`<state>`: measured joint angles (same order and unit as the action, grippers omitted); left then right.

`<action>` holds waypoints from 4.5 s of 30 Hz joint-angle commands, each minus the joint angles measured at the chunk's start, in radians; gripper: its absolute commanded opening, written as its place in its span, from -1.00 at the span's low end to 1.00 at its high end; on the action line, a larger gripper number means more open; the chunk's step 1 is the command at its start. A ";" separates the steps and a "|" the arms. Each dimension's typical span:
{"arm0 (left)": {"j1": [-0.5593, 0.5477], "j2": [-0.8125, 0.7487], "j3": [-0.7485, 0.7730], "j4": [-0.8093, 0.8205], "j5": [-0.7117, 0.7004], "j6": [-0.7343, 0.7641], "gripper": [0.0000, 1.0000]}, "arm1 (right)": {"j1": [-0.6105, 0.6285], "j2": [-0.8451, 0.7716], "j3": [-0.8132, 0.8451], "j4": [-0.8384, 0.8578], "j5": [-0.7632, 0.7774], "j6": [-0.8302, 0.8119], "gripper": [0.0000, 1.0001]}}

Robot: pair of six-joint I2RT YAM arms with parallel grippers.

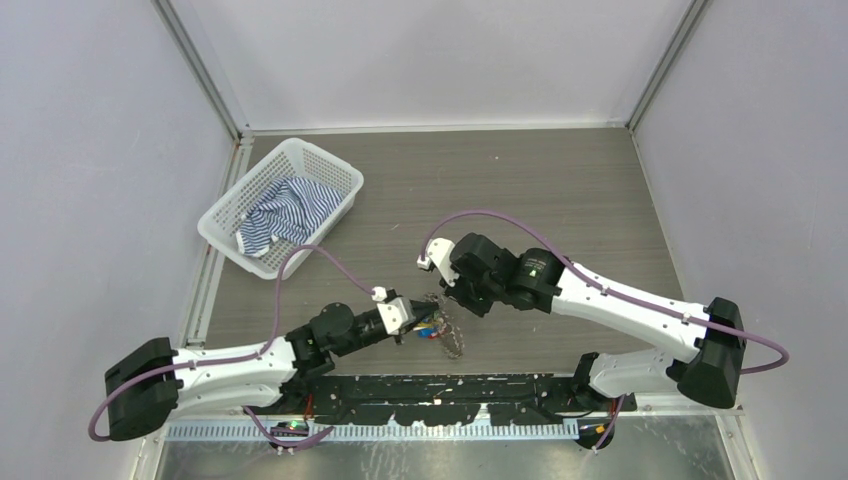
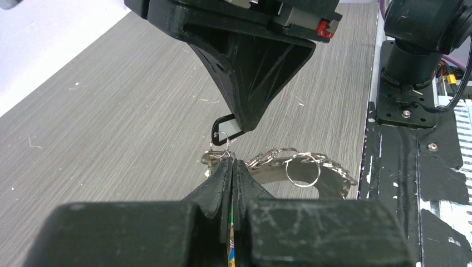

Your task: Remove the keys from the keyring

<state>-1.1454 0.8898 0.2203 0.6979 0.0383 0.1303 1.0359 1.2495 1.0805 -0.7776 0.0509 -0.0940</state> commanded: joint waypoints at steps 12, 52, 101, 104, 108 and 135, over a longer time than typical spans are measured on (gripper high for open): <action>-0.011 -0.019 -0.006 0.090 0.001 -0.017 -0.99 | -0.026 -0.021 -0.010 0.061 0.060 0.026 -0.98; 0.127 0.054 0.075 0.132 0.182 -0.171 -0.61 | 0.041 -0.268 -0.016 0.209 0.027 -0.101 -0.98; 0.127 0.148 0.112 0.304 0.158 -0.111 -0.43 | 0.061 -0.290 -0.011 0.196 0.035 -0.099 -0.98; 0.127 0.158 0.118 0.304 0.178 -0.119 -0.42 | 0.061 -0.289 -0.010 0.196 0.036 -0.102 -0.98; 0.127 0.175 0.122 0.312 0.198 -0.124 -0.46 | 0.061 -0.288 -0.005 0.196 0.044 -0.105 -0.98; 0.127 0.156 0.129 0.264 0.177 -0.168 -0.99 | 0.062 -0.305 -0.026 0.225 0.073 -0.112 -0.98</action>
<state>-1.0206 1.0756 0.3111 0.9642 0.2260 -0.0242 1.0916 0.9859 1.0431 -0.6659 0.1028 -0.1894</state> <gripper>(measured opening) 0.015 0.036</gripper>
